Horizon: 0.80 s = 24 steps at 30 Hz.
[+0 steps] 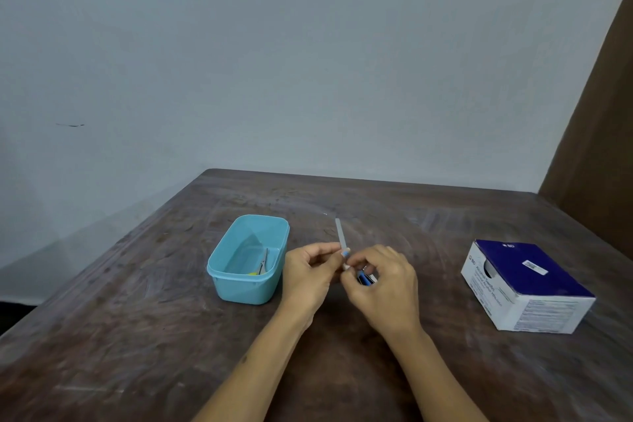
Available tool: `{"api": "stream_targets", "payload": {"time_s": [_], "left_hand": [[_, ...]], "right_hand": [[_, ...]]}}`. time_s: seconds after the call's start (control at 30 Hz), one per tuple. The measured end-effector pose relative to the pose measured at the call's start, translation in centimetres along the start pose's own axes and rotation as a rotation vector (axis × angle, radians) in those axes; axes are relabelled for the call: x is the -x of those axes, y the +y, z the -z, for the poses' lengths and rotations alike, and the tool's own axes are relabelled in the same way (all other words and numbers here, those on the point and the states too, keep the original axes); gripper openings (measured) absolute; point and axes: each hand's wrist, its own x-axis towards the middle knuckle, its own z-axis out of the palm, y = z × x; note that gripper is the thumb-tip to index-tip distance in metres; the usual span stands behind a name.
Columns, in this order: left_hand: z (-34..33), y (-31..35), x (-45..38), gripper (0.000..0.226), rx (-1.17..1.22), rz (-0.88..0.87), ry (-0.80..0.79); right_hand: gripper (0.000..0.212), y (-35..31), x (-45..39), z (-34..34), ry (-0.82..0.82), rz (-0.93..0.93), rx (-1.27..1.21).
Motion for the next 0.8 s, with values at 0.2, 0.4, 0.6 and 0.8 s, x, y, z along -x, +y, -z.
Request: {"api": "stream_targets", "payload": {"time_s": [0.2,0.4,0.6,0.8], "left_hand": [[0.3,1.4,0.6,0.019,-0.104,-0.130,0.067],[1.6,7.1,1.7,0.020,-0.077,-0.280,0.080],[6.8,10.3,-0.8,0.015,-0.906,-0.030,0.274],[5.9,8.5,-1.4,0.013,-1.400,0.193,0.162]], "right_hand": [[0.009,0.1,0.3,-0.2,-0.071,0.001,-0.018],[0.006,0.7,-0.2,-0.1,0.062,-0.042,-0.038],[0.006,0.7,-0.3,-0.1,0.101,-0.046,-0.096],[0.013,0.8,-0.3,0.1,0.104,-0.061,-0.096]]}}
